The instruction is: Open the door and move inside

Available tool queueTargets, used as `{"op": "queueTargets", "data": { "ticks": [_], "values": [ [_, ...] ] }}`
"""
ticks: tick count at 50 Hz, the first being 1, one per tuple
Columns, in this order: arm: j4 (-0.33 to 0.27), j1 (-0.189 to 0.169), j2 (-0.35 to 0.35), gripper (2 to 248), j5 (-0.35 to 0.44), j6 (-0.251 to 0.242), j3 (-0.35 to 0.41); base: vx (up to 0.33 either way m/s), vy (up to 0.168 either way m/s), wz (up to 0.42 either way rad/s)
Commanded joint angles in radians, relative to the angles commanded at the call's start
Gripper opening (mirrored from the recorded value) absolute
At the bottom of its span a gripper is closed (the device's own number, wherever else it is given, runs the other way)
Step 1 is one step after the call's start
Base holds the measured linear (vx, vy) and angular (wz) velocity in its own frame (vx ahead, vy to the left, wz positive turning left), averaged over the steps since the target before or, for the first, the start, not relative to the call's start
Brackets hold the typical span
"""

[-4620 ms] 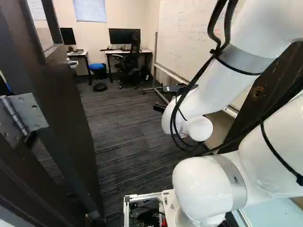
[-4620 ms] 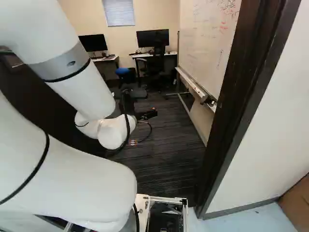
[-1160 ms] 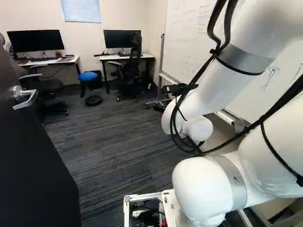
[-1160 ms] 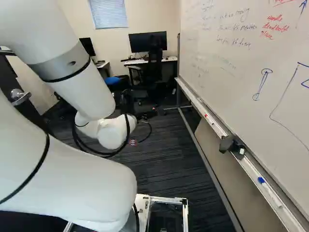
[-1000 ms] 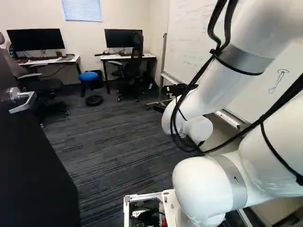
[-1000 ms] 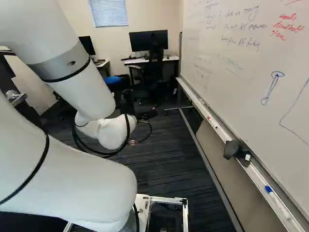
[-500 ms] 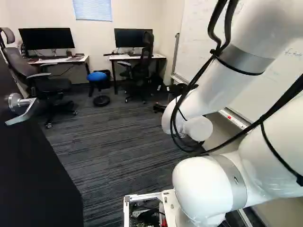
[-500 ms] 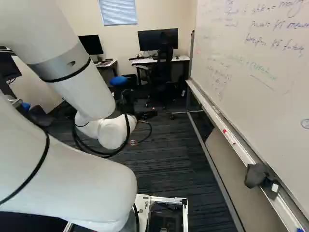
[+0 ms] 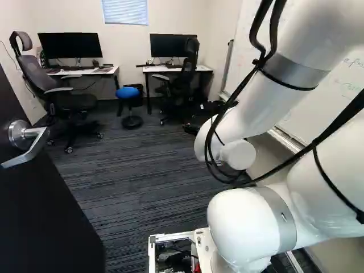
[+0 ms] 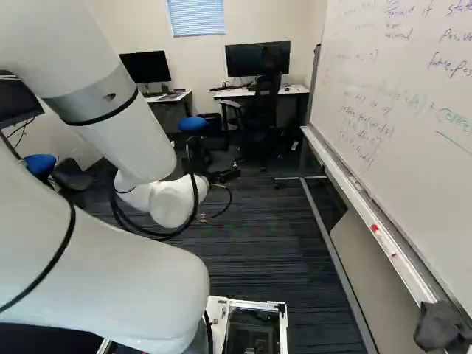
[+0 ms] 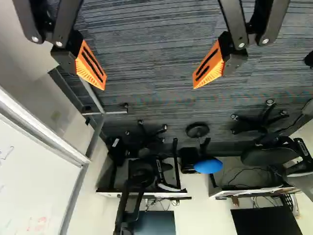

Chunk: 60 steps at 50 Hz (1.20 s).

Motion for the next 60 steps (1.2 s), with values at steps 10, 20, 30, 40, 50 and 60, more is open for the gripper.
{"op": "queueTargets", "data": {
  "ticks": [10,20,30,40,50,60],
  "values": [
    [0.000,0.000,0.000,247,0.000,0.000,0.000,0.204,0.075,0.147],
    [0.000,0.000,0.000,247,0.000,0.000,0.000,0.201,0.071,0.146],
    [0.000,0.000,0.000,247,0.000,0.000,0.000,0.212,0.051,0.031],
    [0.000,0.000,0.000,247,0.000,0.000,0.000,0.193,0.041,0.007],
    [0.000,0.000,0.000,247,0.000,0.000,0.000,0.189,0.006,0.002],
    [0.000,0.000,0.000,247,0.000,0.000,0.000,0.183,0.009,-0.001]
  ]
}}
